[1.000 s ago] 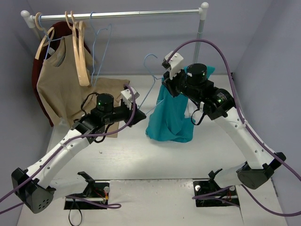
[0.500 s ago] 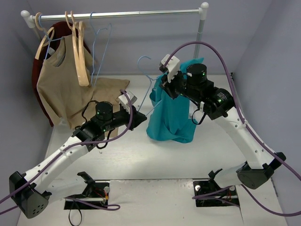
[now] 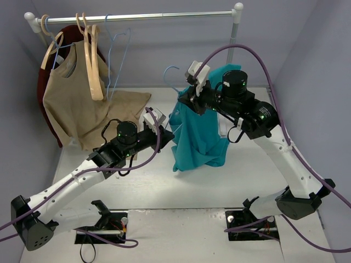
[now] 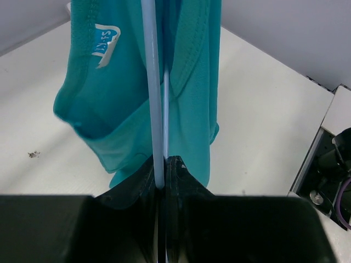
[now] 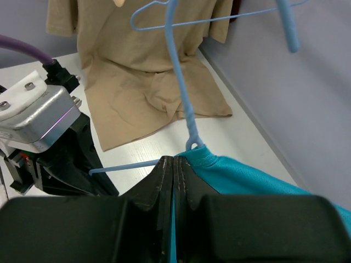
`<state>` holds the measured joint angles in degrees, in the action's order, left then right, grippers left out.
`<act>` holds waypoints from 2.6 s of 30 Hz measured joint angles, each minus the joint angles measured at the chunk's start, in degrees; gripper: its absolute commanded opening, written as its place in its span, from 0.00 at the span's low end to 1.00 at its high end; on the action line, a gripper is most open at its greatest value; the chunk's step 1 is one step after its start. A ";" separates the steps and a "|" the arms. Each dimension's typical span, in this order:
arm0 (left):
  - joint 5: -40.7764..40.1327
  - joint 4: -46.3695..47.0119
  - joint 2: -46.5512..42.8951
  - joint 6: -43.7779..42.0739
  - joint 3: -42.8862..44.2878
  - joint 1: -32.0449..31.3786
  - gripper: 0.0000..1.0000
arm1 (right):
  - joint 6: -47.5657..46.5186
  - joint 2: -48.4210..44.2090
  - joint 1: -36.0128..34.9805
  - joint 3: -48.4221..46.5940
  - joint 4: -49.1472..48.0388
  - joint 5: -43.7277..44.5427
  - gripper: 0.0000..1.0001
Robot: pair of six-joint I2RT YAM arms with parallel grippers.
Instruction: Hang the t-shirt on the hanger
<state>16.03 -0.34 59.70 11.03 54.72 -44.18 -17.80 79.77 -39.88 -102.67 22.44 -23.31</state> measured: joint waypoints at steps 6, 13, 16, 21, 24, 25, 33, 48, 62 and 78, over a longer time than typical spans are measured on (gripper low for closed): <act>-2.27 0.50 1.40 -0.33 0.00 -1.36 0.00 | 1.42 -2.64 0.00 6.80 -0.61 0.42 0.49; -4.42 0.55 1.36 -3.10 -0.22 -1.57 0.00 | 0.09 -5.88 -0.31 9.55 1.44 4.02 0.66; -5.49 1.51 1.03 -4.07 -1.79 -1.57 0.00 | -1.57 -7.13 -0.28 8.68 3.23 4.90 0.68; -5.70 3.08 0.79 -4.92 -5.55 -1.57 0.00 | -5.88 -7.13 1.38 6.84 5.46 4.59 0.77; -5.33 3.54 0.79 -5.09 -7.02 -1.57 0.00 | -10.29 -7.13 6.69 6.58 6.73 0.61 0.82; -5.22 3.58 0.79 -5.11 -7.15 -1.57 0.00 | -11.93 -7.08 8.92 6.45 7.32 -0.61 0.82; -4.28 4.09 -1.05 -6.21 -7.67 -1.57 0.00 | -26.45 -0.52 15.58 -4.42 16.55 -6.25 0.78; -2.78 0.66 -1.68 -12.00 -7.67 -1.51 0.00 | -36.37 9.73 15.89 -9.53 25.22 -11.19 0.74; -1.09 -3.41 -2.14 -18.84 -7.72 -1.01 0.00 | -36.98 5.33 16.28 0.85 28.04 -16.59 0.24; -10.10 -1.07 0.04 -19.58 -7.67 0.22 0.55 | -38.10 -5.51 16.22 14.34 22.84 -17.81 0.00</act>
<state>5.93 -1.41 59.75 -8.56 47.05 -43.97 -55.90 74.26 -23.66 -88.33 45.28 -41.12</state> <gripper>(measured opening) 0.437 0.105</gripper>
